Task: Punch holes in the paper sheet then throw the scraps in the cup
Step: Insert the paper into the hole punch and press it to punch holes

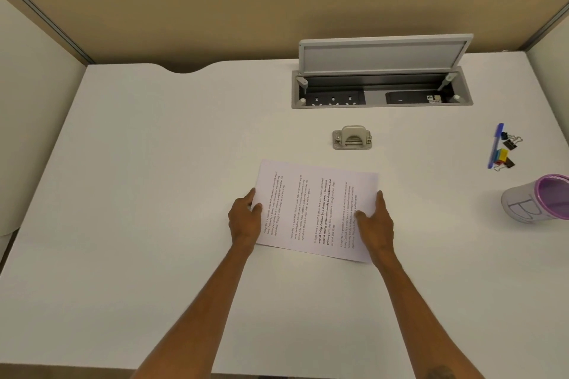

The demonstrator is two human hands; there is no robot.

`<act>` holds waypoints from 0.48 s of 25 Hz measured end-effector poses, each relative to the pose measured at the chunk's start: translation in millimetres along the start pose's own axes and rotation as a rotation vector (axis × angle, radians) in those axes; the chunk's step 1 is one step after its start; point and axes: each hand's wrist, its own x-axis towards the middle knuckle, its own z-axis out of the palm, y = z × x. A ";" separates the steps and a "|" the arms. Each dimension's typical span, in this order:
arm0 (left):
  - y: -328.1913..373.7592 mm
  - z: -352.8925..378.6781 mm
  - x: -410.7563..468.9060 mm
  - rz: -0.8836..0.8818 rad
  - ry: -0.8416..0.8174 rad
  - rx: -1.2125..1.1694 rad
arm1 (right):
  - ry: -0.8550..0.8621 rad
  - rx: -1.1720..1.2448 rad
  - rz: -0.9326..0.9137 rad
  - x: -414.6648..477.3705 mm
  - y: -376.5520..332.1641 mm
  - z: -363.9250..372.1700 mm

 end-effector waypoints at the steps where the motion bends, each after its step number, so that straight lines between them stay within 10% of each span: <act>1: 0.2 0.6 0.1 0.001 0.010 -0.004 | -0.009 -0.002 -0.002 0.5 0.4 0.0; 12: 0.1 -1.8 2.5 0.008 0.038 0.021 | -0.014 0.125 0.027 6.0 10.0 -5.6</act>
